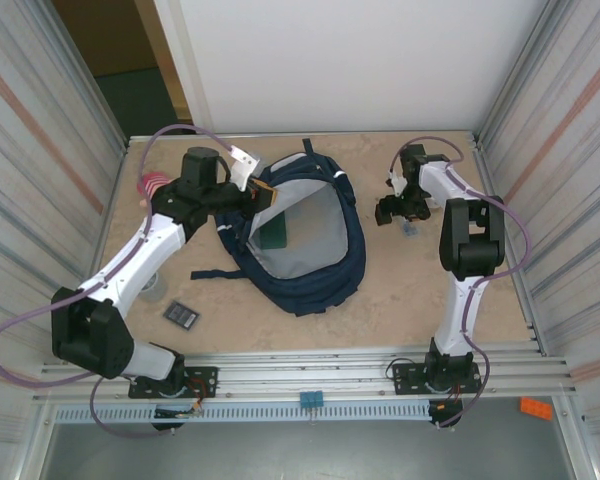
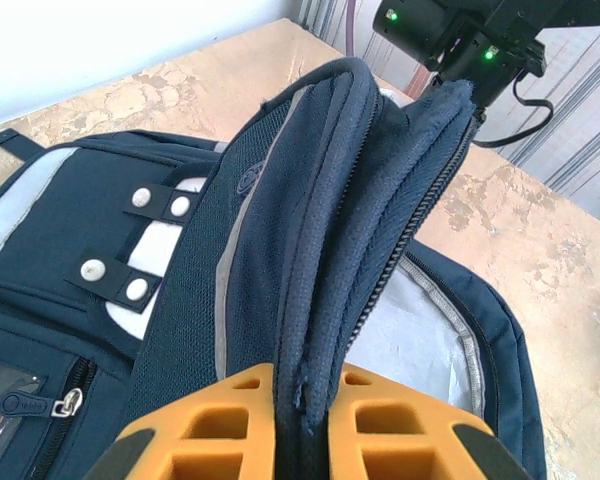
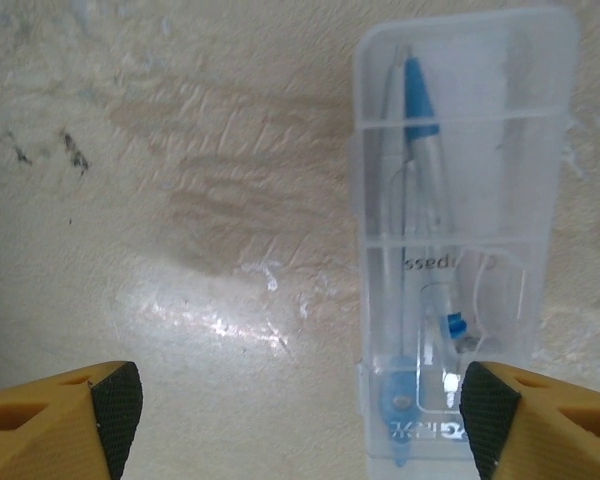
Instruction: Pack the student bag
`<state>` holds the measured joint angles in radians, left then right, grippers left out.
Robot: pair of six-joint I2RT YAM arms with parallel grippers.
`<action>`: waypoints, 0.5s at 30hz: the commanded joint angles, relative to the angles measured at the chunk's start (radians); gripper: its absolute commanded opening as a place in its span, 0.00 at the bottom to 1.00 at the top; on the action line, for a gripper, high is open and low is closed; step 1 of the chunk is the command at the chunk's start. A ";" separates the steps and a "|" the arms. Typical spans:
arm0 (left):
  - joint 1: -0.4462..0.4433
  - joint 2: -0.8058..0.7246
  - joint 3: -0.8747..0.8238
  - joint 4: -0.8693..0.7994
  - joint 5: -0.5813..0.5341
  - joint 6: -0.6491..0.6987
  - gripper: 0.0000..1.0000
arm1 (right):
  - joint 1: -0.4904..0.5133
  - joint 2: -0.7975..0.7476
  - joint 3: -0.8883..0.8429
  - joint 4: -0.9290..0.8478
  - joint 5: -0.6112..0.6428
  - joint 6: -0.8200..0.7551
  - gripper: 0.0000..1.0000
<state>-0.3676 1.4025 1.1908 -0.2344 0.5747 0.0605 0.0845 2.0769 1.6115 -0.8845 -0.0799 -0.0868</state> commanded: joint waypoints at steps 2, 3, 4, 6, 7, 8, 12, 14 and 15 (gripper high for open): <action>0.013 -0.084 -0.002 0.074 0.003 -0.032 0.05 | -0.011 -0.014 -0.018 0.044 -0.028 0.065 0.83; 0.013 -0.087 -0.004 0.071 0.002 -0.031 0.05 | -0.010 -0.007 -0.019 0.041 -0.031 0.073 0.82; 0.013 -0.089 -0.002 0.063 -0.001 -0.025 0.05 | -0.011 -0.008 -0.026 0.044 -0.031 0.081 0.81; 0.013 -0.096 -0.003 0.056 -0.015 -0.021 0.05 | -0.010 -0.026 -0.062 0.059 -0.047 0.090 0.80; 0.013 -0.102 -0.009 0.064 -0.022 -0.021 0.05 | -0.010 -0.038 -0.082 0.067 -0.052 0.095 0.80; 0.013 -0.107 -0.015 0.072 -0.027 -0.021 0.05 | -0.011 -0.050 -0.101 0.070 -0.054 0.100 0.80; 0.014 -0.114 -0.023 0.084 -0.023 -0.032 0.05 | -0.007 -0.105 -0.174 0.062 -0.073 0.131 0.78; 0.013 -0.117 -0.028 0.085 -0.015 -0.035 0.05 | -0.001 -0.153 -0.225 0.064 -0.082 0.152 0.78; 0.014 -0.119 -0.031 0.086 -0.012 -0.036 0.05 | 0.004 -0.176 -0.249 0.063 -0.085 0.159 0.78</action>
<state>-0.3664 1.3479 1.1606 -0.2317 0.5453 0.0475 0.0788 1.9648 1.4223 -0.7750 -0.1307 0.0189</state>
